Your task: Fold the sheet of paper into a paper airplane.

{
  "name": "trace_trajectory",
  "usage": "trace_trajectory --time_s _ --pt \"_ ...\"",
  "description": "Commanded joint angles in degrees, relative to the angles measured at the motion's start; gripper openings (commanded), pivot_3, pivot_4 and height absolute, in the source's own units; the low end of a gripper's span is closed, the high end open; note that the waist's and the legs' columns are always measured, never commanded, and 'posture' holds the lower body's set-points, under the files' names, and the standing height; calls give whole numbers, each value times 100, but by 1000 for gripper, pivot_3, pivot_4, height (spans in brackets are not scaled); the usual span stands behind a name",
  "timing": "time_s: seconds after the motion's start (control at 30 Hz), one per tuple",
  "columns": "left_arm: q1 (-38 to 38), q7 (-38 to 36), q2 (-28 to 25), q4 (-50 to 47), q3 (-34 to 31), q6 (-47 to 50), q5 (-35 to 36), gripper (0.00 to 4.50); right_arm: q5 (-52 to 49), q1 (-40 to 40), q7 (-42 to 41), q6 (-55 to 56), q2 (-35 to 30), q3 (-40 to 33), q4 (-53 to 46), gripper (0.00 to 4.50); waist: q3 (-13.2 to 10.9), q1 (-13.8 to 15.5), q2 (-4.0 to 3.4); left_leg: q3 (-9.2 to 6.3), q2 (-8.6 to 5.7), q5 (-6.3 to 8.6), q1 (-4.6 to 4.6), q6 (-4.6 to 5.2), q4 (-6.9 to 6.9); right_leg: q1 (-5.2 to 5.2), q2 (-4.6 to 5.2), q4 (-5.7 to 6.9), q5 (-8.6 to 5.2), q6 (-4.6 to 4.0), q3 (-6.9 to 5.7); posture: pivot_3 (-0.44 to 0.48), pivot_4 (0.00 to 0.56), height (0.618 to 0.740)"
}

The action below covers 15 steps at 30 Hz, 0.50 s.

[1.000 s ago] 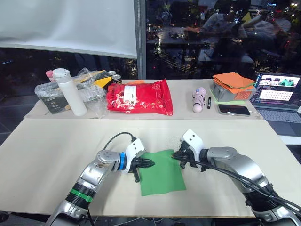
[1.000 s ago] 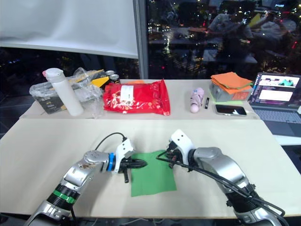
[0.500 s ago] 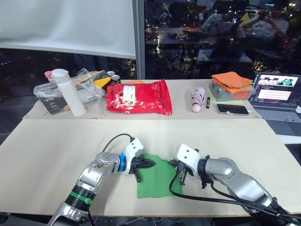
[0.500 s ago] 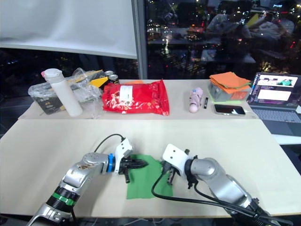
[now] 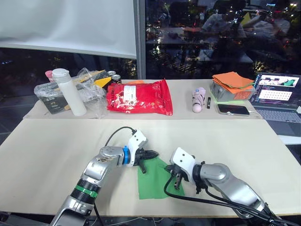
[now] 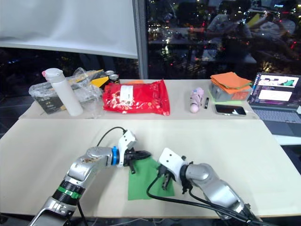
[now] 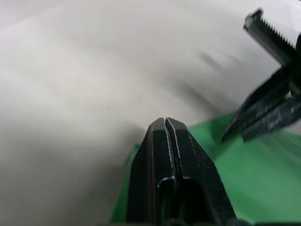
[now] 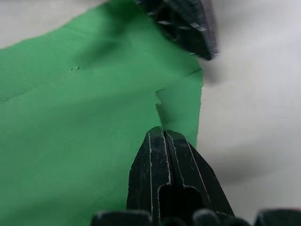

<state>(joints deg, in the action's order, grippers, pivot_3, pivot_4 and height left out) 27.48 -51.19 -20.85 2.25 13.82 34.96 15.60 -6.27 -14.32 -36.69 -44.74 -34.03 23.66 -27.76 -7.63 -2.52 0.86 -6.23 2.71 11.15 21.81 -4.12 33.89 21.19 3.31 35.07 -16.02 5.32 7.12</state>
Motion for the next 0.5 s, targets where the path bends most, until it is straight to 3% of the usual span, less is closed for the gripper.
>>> trace_trajectory --time_s 0.03,0.5 --pt "139 -5 53 -25 129 -132 -91 0 -11 -11 -20 -114 40 -4 -75 40 0 1 0 0 0 0 -2 0 0 -1 0 1 0 0 0 0 150 732" --pt "104 -160 45 230 930 -294 -684 0 25 3 -77 -184 20 0 -172 40 1 3 1 0 0 0 -4 0 0 -4 0 0 0 0 0 0 150 732"
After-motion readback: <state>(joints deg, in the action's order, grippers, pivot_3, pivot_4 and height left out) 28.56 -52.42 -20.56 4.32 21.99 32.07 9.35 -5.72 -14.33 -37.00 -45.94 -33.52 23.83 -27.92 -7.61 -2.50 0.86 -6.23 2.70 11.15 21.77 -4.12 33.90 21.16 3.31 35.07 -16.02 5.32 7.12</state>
